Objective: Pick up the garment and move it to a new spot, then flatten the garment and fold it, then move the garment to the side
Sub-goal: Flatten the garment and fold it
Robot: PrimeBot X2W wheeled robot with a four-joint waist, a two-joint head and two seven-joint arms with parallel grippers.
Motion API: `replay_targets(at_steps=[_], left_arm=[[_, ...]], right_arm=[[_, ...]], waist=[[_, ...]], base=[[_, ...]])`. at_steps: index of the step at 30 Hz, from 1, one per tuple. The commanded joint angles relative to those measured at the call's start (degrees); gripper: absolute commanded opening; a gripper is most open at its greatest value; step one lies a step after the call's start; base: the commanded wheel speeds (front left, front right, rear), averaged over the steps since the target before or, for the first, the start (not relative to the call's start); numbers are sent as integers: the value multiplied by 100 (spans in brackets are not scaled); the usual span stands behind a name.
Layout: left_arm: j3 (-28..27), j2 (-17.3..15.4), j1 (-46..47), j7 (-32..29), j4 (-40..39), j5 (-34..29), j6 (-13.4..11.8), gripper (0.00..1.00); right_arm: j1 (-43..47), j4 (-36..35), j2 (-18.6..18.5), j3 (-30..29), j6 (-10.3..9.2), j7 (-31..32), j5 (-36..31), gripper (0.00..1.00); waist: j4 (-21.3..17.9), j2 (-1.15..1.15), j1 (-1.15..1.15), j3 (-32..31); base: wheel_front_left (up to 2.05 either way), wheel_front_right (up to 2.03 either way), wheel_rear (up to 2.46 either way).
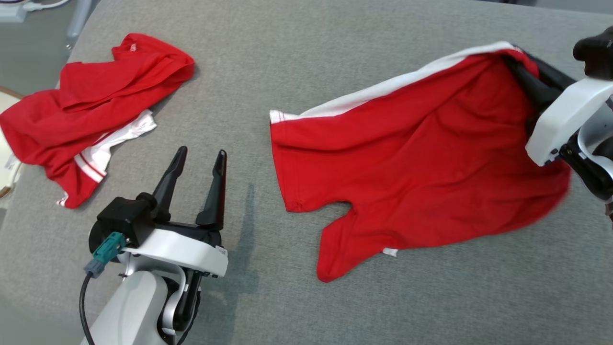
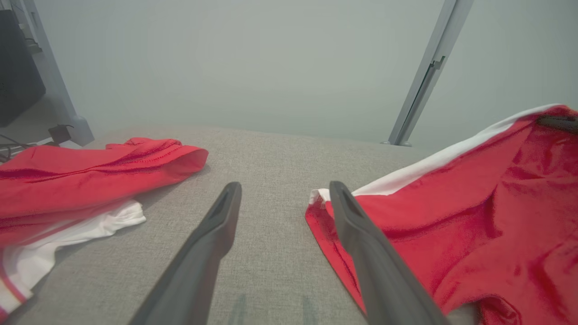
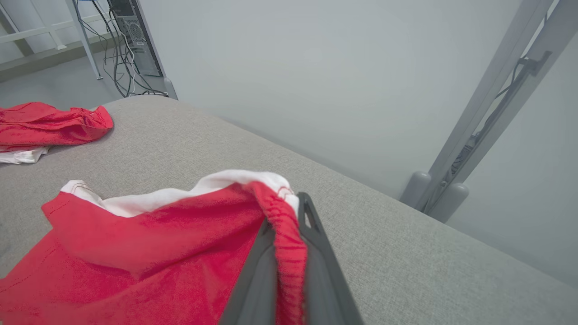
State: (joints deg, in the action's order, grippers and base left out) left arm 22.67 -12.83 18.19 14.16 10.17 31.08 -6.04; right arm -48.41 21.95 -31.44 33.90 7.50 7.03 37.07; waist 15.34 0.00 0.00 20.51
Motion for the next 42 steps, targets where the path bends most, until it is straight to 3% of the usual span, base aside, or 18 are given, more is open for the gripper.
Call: replay_targets(at_steps=[1, 8, 16, 21, 28, 30, 31, 42], left_arm=[[-45, -66, 11, 6, -18, -18, -30, 100], [-89, -176, -156, -64, -120, 12, -127, 100], [-175, -364, -404, -208, -350, 54, -299, 100], [-195, -440, -503, -318, -523, 69, -371, 100], [-202, -498, -630, -419, -651, 101, -478, 100], [-219, -518, -699, -435, -680, 126, -510, 100], [-225, -529, -740, -447, -693, 130, -534, 100], [-277, -678, -1093, -575, -907, 161, -729, 100]], right_arm=[[-32, -122, 14, -16, -1, -184, -167, 0], [647, -793, 92, -147, -1, -570, -871, 0], [2633, -1537, 384, -910, -1, -542, -1646, 0], [3566, -1510, 834, -1451, -1, -707, -1935, 0], [4131, -936, 1551, -1816, -1, -1177, -2326, 0], [4181, -781, 1745, -1940, -1, -1286, -2308, 74], [4206, -733, 1845, -2034, -1, -1353, -2267, 100], [4477, -1250, 2257, -3018, -1, -1638, -1892, 100]], waist=[[-151, 0, 0, -96], [-518, 0, 0, -279], [-937, 0, 0, -530], [-1050, 0, 0, -578], [-1104, 0, 0, -688], [-1137, 0, 0, -741], [-1158, 0, 0, -776], [-1372, 0, 0, -1210]], base=[[0, 0, 0], [0, 0, 0], [0, 0, 0], [0, 0, 0], [0, 0, 0], [0, 0, 0], [0, 0, 0], [0, 0, 0]])
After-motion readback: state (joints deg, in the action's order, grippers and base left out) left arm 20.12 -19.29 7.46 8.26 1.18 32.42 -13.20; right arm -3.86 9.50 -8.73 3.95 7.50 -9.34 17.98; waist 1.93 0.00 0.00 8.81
